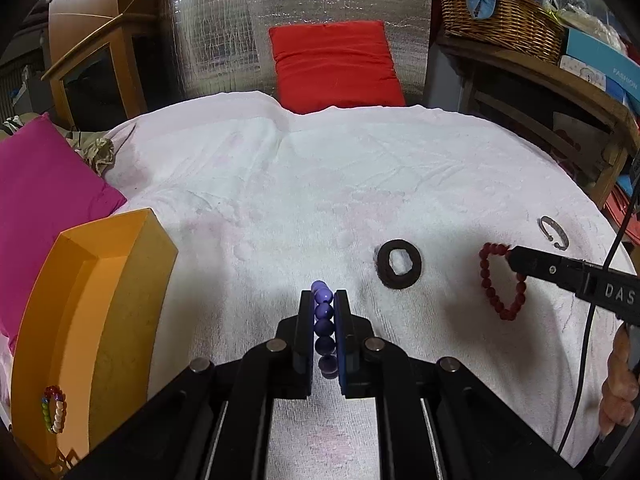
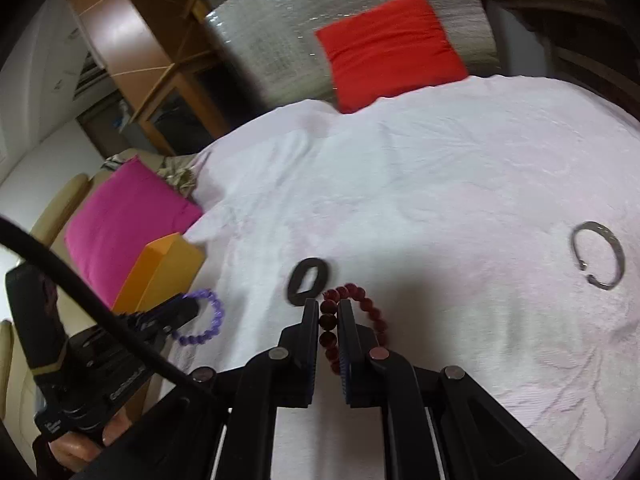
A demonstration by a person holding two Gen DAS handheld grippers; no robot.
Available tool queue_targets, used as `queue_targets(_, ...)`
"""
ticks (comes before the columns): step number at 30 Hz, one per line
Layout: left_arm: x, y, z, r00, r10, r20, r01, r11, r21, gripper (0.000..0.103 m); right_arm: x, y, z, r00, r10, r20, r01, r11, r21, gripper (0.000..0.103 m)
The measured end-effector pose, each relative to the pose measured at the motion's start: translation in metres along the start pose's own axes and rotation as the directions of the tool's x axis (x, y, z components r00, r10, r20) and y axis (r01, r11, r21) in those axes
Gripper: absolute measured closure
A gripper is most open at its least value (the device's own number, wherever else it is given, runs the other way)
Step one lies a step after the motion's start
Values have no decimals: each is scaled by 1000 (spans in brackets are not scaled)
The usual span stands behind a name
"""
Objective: Organize jewelry
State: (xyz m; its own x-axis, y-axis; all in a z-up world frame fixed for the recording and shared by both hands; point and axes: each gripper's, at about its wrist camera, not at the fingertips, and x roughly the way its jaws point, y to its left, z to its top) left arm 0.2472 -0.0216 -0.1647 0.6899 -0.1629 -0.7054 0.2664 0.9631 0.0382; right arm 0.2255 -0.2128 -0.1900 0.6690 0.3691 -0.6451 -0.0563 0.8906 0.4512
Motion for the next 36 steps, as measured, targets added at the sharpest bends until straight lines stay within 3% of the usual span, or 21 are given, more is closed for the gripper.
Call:
queue_targets(11,25,-6,-6,995,-15,-96,14,1000,-8,94,8,-42,2,988,-113,-107,123,989,88,93)
queue_targets(14,31,-3,-8,992,-19,-125,17,1000,-17,94,16,-55,-1,977,-128,-172,149,982,117,93)
queue_targets(19,36,9,-15,985,-36,-169,29,999,-46,89,15,-55,1,974,-127,-187,149,983,111,92)
queue_targets(28,33,27,-18,982,-67,-178,44,991,-127,59,21,-40,-1,964,-202,-173,208,978,15,86)
queue_targets(34,35,19,-17,984,-64,-167,49,995,-92,60,25,-31,-6,958,-255,-131,244,965,-94,86)
queue_targets(36,36,17,-16,984,-64,-167,50,995,-86,70,27,-22,-10,951,-292,-101,273,947,-167,86)
